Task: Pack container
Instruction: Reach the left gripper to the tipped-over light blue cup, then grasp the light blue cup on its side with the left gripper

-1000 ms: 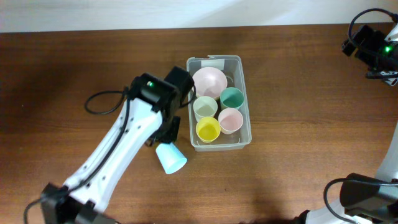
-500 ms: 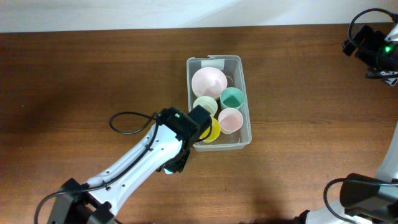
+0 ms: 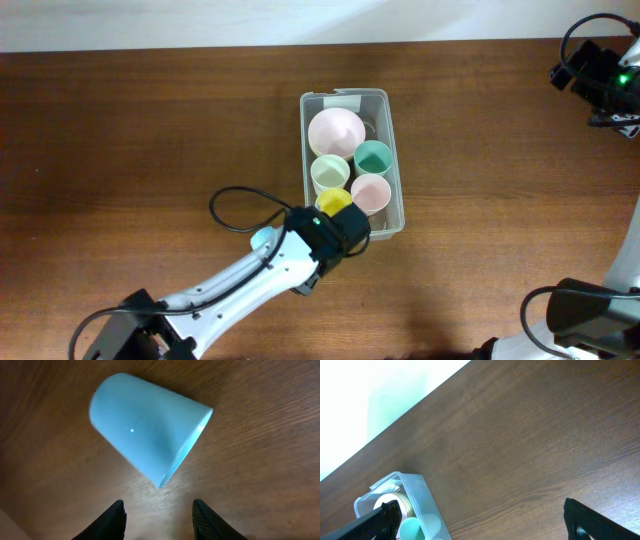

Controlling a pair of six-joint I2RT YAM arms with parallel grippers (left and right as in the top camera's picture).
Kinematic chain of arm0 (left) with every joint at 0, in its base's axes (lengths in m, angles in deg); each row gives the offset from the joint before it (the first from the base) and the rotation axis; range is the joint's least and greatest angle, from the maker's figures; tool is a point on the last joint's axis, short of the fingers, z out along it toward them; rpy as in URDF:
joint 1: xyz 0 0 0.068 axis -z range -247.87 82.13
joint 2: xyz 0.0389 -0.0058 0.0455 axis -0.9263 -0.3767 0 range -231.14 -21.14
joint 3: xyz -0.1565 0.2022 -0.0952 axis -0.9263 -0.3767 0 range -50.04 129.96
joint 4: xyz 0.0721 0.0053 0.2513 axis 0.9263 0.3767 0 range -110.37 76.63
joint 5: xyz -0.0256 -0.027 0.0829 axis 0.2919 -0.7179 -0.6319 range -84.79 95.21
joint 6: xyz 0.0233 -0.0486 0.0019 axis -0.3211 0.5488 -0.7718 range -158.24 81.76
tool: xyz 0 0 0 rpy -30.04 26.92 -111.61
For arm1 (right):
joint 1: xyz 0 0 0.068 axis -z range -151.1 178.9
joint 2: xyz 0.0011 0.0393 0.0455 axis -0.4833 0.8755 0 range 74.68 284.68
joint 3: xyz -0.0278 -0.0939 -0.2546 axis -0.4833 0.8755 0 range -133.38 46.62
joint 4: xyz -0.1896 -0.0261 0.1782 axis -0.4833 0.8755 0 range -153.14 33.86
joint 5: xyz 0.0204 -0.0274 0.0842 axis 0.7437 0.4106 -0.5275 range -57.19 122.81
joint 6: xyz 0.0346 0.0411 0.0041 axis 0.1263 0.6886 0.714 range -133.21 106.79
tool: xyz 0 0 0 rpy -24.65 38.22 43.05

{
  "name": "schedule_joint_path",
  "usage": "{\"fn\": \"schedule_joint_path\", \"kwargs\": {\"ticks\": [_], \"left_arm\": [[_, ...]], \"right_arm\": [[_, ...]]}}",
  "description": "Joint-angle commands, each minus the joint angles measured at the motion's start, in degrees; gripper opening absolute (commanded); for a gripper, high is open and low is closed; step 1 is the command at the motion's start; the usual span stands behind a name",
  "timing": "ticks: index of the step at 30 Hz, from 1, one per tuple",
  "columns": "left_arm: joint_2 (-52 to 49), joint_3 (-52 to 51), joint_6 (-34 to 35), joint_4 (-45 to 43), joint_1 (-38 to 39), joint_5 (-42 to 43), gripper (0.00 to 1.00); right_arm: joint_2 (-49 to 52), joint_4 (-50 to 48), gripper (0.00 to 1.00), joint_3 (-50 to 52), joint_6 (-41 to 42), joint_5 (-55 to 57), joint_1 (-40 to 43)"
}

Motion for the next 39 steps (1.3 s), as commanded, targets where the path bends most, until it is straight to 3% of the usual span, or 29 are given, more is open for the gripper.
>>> {"fn": "schedule_joint_path", "kwargs": {"ticks": [1, 15, 19, 26, 31, 39], "left_arm": [[-0.07, -2.93, -0.70, -1.66, 0.09, -1.86, 0.46], [-0.37, -8.72, -0.46, -10.82, 0.09, -4.28, 0.46], [-0.39, -8.85, 0.81, -12.04, -0.07, -4.28, 0.51], [-0.39, -9.09, 2.82, -12.72, -4.13, -4.57, 0.51], [-0.39, -9.09, 2.78, -12.74, -8.11, -4.46, 0.36], [-0.39, -9.07, 2.78, -15.23, -8.94, -4.85, 0.22]], "right_arm": [[0.24, -0.02, 0.99, -0.07, 0.44, -0.09, 0.07], [0.24, -0.02, 0.99, -0.07, 0.46, -0.09, 0.07], [0.24, -0.02, 0.99, -0.07, 0.46, -0.09, 0.07], [0.24, -0.02, 0.99, -0.07, 0.46, -0.09, 0.07], [0.24, -0.02, 0.99, -0.07, 0.44, -0.09, 0.07], [0.24, -0.02, 0.99, -0.07, 0.44, -0.09, 0.07]]}}
